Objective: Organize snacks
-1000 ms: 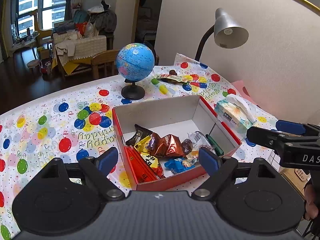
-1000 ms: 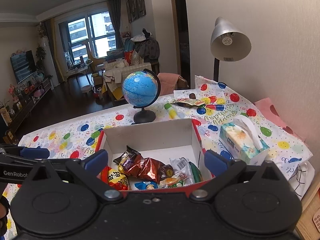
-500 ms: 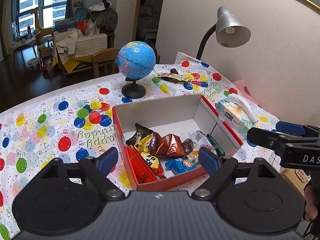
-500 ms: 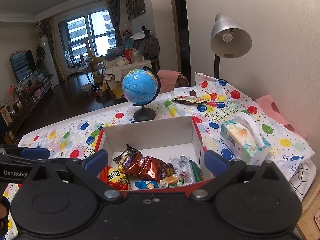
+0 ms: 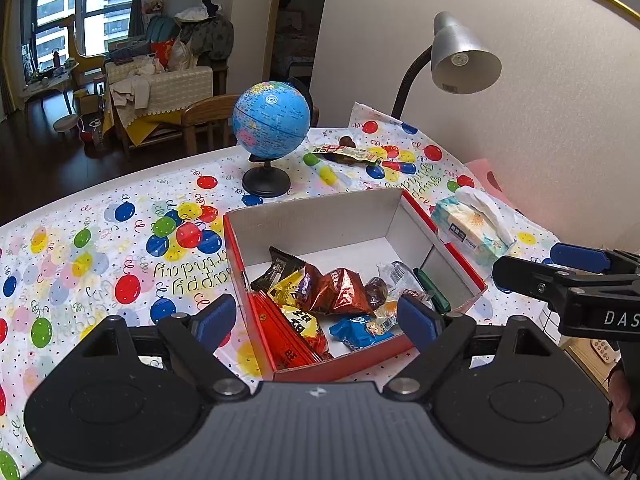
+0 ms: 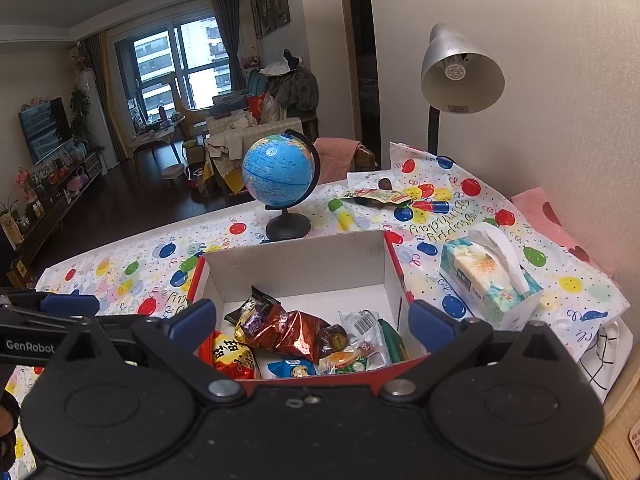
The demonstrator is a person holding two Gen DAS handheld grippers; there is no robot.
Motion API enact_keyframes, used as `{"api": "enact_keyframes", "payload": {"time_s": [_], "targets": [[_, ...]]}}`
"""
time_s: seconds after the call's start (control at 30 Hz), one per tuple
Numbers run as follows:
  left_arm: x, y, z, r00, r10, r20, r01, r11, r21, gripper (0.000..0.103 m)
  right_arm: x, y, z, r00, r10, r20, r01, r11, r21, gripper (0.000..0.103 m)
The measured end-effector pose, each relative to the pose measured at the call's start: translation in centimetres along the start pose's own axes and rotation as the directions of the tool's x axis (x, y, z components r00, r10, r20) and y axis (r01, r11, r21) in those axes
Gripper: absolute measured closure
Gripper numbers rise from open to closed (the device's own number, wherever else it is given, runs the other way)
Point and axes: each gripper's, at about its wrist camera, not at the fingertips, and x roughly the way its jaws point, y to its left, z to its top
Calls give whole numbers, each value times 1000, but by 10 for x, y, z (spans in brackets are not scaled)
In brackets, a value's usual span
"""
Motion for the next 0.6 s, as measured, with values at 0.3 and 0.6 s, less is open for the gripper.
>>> {"api": "enact_keyframes", "payload": {"time_s": [0.3,0.6], "targets": [[2,-1,3,1000,5,5,-5,1000,7,15,0,0,0,1000,-1,-1,1,1000,-2,0],[4,0,4,1000,5,7,-5,1000,4,15,1,-1,2,1000,-3,-2,3,1000,1,0]]}}
